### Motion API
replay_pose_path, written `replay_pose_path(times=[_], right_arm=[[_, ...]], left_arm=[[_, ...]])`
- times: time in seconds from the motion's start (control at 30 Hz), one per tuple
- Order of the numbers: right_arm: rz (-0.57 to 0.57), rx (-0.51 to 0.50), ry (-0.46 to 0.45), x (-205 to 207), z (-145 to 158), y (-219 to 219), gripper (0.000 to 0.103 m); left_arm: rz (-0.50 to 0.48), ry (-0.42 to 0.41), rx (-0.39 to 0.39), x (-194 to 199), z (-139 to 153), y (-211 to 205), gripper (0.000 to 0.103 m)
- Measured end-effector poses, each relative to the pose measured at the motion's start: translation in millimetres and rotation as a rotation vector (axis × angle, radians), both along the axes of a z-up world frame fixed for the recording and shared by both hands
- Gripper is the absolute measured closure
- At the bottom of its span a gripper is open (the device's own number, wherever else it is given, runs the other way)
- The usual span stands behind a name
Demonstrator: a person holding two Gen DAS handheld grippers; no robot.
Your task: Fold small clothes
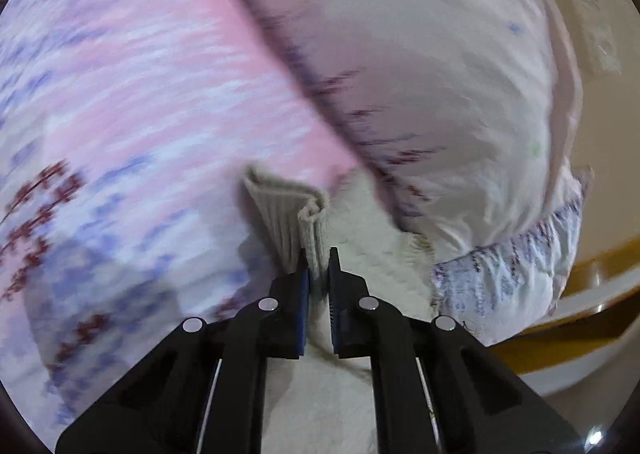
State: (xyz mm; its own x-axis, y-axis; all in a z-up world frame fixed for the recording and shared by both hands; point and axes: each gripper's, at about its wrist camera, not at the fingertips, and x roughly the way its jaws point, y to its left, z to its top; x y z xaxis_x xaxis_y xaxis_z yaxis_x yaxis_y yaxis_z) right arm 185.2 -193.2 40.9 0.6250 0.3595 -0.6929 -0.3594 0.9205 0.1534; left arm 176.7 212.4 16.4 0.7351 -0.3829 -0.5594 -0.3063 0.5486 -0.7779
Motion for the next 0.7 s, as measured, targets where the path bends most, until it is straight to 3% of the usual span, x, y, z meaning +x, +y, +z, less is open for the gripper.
replay_pose_path(times=[0.2,0.3,0.4,0.53,0.7], right_arm=[[0.024,0.057,0.001,4.3,-2.7,0.2,0.034],[-0.001,0.155,0.054,13.2,-8.4,-17.1,0.035],[-0.031,0.284,0.12,23.3,-15.2,-43.6,0.035],[-0.05,0.458,0.195,32.8,-27.2,-81.1,0.035],[-0.075,0.655,0.316,42.4,-48.7,-117.4,0.032]], left_arm=[[-0.18,-0.216,-0.02,28.3,47.5,-62.5,0.096],[-0.314,-0.297,-0.042,48.3,57.2,-120.3,0.096],[-0.428,-0.296,-0.067,61.1,51.5,-162.9,0.096],[-0.558,-0.2,-0.071,81.8,28.0,-215.0,0.096],[-0.769,-0.149,0.04,87.2,15.8,-271.1,0.095]])
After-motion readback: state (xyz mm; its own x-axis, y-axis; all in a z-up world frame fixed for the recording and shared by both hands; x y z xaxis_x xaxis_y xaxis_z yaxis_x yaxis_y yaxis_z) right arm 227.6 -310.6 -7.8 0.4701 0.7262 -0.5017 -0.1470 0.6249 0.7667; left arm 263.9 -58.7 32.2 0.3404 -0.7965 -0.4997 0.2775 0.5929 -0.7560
